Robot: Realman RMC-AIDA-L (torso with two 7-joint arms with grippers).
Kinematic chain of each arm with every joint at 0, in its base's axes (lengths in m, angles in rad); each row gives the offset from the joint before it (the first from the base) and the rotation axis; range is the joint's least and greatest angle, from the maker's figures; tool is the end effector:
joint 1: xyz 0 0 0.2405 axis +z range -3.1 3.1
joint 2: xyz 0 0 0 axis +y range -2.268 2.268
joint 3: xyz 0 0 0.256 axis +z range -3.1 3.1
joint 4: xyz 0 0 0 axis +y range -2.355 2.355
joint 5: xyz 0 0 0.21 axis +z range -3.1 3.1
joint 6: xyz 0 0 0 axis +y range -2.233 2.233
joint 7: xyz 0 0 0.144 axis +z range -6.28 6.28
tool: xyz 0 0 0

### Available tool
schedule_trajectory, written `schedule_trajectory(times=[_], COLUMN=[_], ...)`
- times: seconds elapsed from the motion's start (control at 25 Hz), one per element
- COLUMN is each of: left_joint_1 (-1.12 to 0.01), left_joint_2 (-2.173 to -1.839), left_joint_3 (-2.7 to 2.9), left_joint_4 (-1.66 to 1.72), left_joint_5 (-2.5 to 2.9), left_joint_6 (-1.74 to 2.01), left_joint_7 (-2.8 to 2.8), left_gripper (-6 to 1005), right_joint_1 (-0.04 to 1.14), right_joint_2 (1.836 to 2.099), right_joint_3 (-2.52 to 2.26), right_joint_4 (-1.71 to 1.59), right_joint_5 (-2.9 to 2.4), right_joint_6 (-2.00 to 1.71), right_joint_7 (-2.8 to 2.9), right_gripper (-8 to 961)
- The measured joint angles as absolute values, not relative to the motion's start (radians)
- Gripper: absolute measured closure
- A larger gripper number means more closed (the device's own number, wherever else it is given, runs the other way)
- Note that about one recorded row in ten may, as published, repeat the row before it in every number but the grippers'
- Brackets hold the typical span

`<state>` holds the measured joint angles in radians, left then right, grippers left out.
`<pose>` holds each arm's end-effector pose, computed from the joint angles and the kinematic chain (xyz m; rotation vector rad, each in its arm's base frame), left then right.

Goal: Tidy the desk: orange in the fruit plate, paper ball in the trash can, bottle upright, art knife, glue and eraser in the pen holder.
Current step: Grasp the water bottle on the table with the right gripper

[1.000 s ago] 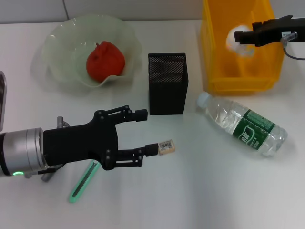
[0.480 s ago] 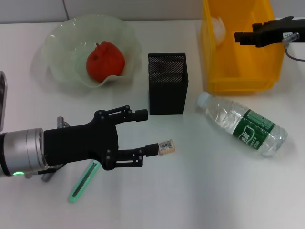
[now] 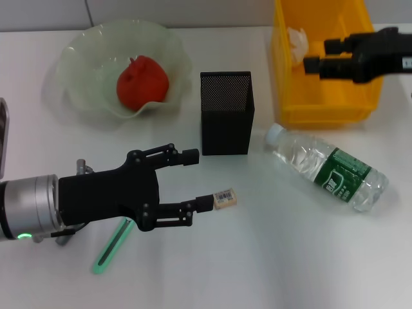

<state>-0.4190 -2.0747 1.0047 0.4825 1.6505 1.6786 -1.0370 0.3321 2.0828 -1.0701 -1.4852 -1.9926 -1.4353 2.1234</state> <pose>-0.2540 0.2710 -0.0367 -2.8133 -0.3397 -1.0271 0.1876 0.3383 0.0710 -2.5631 0.7054 0.4260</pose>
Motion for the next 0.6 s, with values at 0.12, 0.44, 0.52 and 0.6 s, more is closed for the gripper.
schedule_trajectory(times=[0.12, 0.44, 0.52, 0.6], left_joint_1=[-0.414, -0.409, -0.411, -0.416], left_joint_2=[-2.076, -2.075, -2.075, -2.074], left_joint_3=[1.005, 1.005, 1.005, 1.005], left_joint_4=[0.482, 0.477, 0.477, 0.477], left_joint_5=[1.645, 1.614, 1.612, 1.609], left_joint_6=[1.679, 1.678, 1.677, 1.676], left_joint_7=[-1.037, -1.037, -1.037, -1.037], left_gripper=[187, 187, 187, 187], right_joint_1=[0.288, 0.178, 0.179, 0.187], right_joint_2=[2.085, 2.081, 2.081, 2.081], right_joint_3=[-1.076, -1.015, -0.972, -0.936], right_joint_4=[-1.457, -0.994, -0.859, -0.690], right_joint_5=[-1.929, -1.467, -1.414, -1.398], right_joint_6=[-1.460, -1.614, -1.680, -1.729], right_joint_7=[2.017, 1.412, 1.256, 1.074], right_gripper=[365, 366, 366, 366])
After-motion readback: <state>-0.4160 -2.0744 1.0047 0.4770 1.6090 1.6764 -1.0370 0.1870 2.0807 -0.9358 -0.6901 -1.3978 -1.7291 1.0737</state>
